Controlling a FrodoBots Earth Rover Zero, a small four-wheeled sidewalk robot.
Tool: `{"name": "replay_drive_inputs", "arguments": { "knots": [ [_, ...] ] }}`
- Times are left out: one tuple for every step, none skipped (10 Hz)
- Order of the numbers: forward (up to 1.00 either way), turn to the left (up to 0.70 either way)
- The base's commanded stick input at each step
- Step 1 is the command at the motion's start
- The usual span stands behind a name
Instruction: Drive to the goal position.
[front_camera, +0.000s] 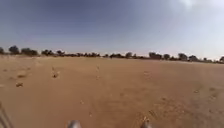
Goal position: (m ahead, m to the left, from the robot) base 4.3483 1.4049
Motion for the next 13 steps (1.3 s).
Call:
{"name": "replay_drive_inputs", "arguments": {
  "knots": [
    [0.7,0.0],
    [0.7,0.0],
    [0.7,0.0],
    [0.7,0.0],
    [0.7,0.0],
    [0.7,0.0],
    [0.7,0.0],
    [0.7,0.0],
    [0.7,0.0],
    [0.7,0.0],
    [0.7,0.0],
    [0.7,0.0],
    [0.7,0.0]
  ]
}}
